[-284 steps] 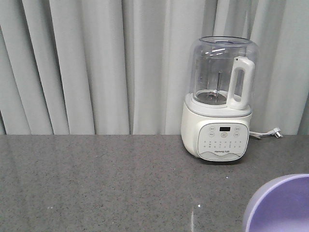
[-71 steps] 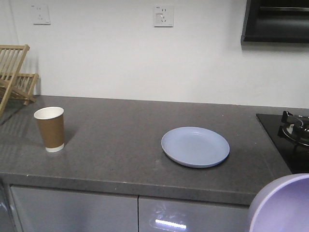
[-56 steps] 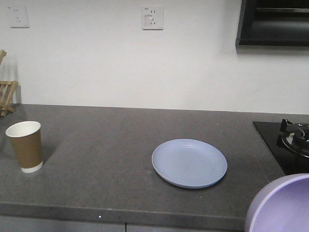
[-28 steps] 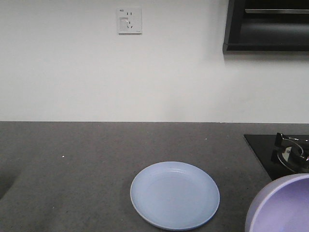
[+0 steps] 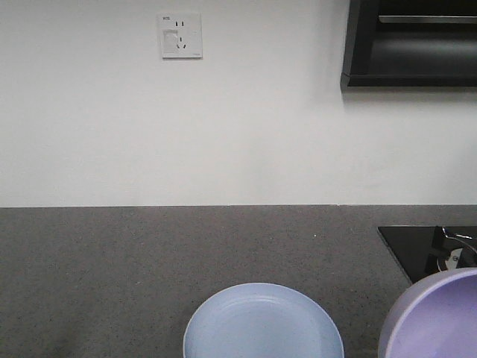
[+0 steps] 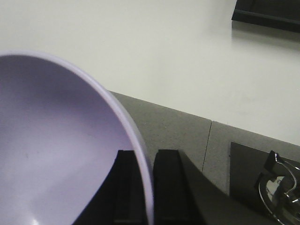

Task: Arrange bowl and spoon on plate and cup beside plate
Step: 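Lower the lavender bowl onto the plate and open the right gripper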

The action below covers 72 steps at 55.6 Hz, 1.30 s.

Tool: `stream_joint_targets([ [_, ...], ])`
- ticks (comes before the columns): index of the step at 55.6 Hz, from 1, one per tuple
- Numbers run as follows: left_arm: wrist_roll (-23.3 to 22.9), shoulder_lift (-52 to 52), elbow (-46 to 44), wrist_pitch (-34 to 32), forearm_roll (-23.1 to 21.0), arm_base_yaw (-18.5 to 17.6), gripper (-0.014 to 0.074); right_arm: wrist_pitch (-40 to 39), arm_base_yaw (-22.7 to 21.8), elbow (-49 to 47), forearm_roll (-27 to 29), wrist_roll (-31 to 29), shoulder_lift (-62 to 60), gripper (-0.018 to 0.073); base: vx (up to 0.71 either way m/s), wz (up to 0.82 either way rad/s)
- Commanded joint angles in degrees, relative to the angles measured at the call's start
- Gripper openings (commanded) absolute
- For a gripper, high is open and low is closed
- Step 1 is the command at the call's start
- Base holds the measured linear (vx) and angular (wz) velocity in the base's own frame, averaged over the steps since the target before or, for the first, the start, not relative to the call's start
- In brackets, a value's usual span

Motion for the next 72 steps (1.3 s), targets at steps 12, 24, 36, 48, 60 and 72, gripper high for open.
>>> stream_joint_targets([
  [12, -0.1, 0.6, -1.7, -4.5, -1.0, -0.3, 0.0000, -4.5, 0.0, -1.5, 1.2, 0.0, 0.4, -0.0008, 0.08, 0.02],
  [24, -0.1, 0.6, -1.7, -4.5, -1.0, -0.3, 0.0000, -4.5, 0.0, -1.5, 1.2, 0.0, 0.4, -0.0008, 0.02, 0.01],
  [36, -0.1, 0.6, -1.7, -4.5, -1.0, -0.3, 0.0000, -4.6, 0.0, -1.5, 2.6, 0.0, 0.4, -0.0008, 0.00, 0.00],
  [48, -0.1, 0.6, -1.7, -4.5, -1.0, -0.3, 0.0000, -6.3, 0.0, -1.5, 7.3, 2.2, 2.1, -0.0008, 0.00, 0.00],
  [60, 0.0, 0.6, -2.0, -5.9, -0.9, -0.3, 0.0000, 1.7, 0.0, -6.5, 6.2, 7.9, 19.4, -0.0008, 0.00, 0.00],
  [72, 0.0, 0.6, -2.0, -7.0, -1.0, -0.3, 0.0000, 12.9, 0.6, -20.3, 6.3, 7.3, 42.1, -0.0008, 0.00, 0.00],
])
